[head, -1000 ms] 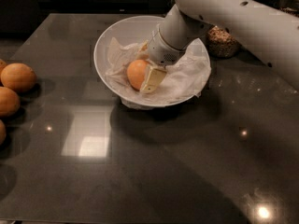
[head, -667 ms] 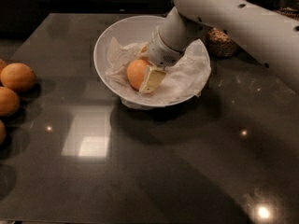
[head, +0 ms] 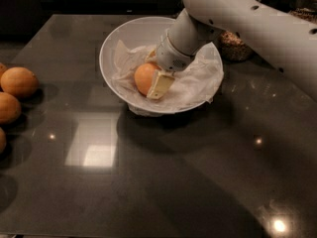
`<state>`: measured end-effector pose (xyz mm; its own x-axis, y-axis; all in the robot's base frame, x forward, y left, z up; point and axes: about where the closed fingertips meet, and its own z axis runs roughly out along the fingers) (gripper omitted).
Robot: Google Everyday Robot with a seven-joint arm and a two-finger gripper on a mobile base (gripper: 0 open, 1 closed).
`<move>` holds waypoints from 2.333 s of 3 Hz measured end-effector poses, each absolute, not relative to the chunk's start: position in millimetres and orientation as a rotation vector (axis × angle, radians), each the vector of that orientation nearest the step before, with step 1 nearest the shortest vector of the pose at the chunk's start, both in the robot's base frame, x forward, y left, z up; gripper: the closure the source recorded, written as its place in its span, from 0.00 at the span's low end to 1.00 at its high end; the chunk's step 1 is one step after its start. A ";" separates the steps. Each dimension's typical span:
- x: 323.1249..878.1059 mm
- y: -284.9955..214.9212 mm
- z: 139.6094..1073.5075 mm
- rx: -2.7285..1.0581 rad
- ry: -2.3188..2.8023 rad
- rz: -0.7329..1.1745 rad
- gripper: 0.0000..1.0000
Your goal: Pick orange from white bowl
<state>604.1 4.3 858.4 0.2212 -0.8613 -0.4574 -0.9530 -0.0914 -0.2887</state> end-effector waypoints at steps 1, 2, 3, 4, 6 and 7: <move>603.3 5.2 859.9 -1.980 1.668 0.237 0.99; 602.9 8.5 860.1 -1.975 1.664 0.270 1.00; 607.3 10.9 873.4 -1.932 1.632 0.310 1.00; 611.9 6.1 897.8 -1.866 1.589 0.335 1.00; 617.0 -28.1 938.1 -1.763 1.572 0.309 1.00; 611.8 -54.6 966.3 -1.761 1.584 0.216 1.00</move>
Offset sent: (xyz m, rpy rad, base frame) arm -0.0042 0.0194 -0.0129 0.1207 0.1011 0.0277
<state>611.8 -54.6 966.3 0.2218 -0.7867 -0.5761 -0.9121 0.0414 -0.4078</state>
